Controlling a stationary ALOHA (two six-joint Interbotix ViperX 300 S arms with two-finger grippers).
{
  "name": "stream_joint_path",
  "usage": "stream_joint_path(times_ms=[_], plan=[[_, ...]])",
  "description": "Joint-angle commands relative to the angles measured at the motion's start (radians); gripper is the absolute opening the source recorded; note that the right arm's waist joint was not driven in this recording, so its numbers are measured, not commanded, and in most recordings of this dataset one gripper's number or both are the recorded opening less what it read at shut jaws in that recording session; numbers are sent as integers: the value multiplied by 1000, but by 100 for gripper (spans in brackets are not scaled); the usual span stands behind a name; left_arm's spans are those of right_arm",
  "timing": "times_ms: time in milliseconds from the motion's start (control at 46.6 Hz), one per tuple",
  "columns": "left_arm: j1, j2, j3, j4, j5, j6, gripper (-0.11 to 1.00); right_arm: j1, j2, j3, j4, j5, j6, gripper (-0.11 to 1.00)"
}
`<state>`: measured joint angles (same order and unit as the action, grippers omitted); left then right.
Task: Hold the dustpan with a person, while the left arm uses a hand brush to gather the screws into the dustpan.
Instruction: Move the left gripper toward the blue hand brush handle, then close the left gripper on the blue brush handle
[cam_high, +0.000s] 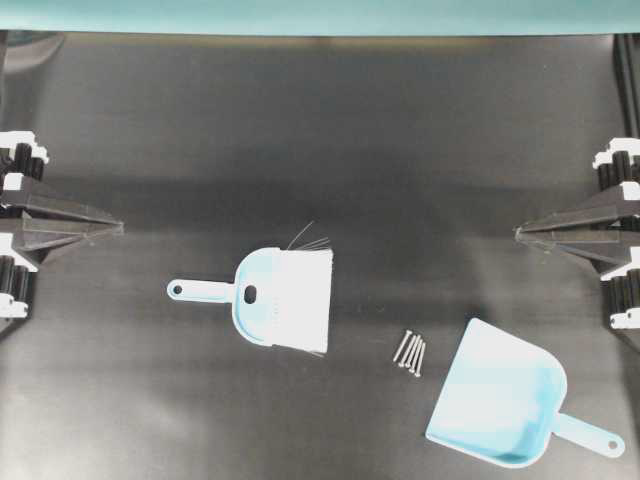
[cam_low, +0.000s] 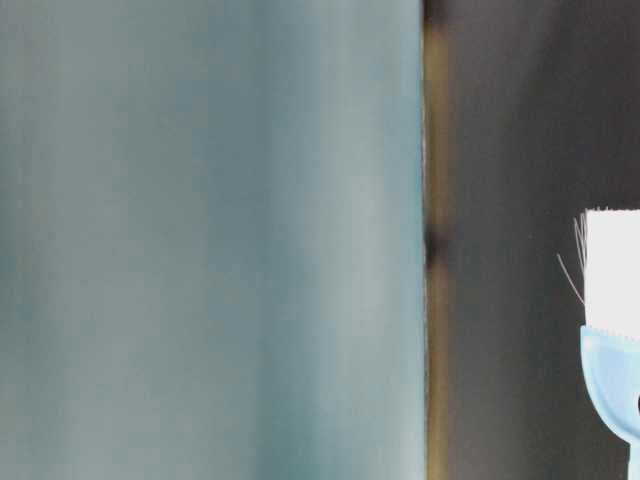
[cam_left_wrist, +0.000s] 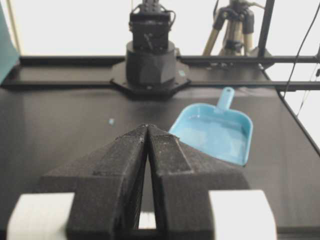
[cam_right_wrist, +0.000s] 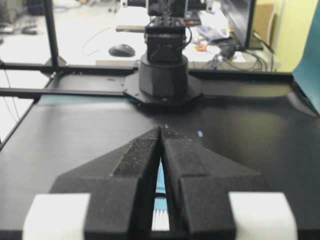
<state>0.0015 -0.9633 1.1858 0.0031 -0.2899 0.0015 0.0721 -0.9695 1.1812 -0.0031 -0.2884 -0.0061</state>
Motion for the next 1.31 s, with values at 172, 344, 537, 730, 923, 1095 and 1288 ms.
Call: stream_joint_path(times_ms=[172, 344, 537, 730, 923, 1095, 1288], plan=[[-3, 20, -25, 43, 84, -18, 0, 0, -104, 66, 2, 118, -6, 0], [2, 71, -20, 43, 123, -18, 0, 0, -247, 101, 3, 253, 9, 0], [21, 172, -21, 43, 179, -26, 0, 2, -336, 163, 11, 457, 25, 0], [28, 279, -28, 43, 184, -29, 1, 0, -373, 202, 5, 474, 14, 0], [38, 396, -3, 43, 52, -28, 8, 0, -434, 236, -3, 425, 12, 0], [40, 532, 38, 43, -158, -14, 45, 0, -494, 281, -8, 360, 12, 0], [44, 719, 43, 43, -314, -14, 85, 0, -506, 313, -8, 387, 12, 0]])
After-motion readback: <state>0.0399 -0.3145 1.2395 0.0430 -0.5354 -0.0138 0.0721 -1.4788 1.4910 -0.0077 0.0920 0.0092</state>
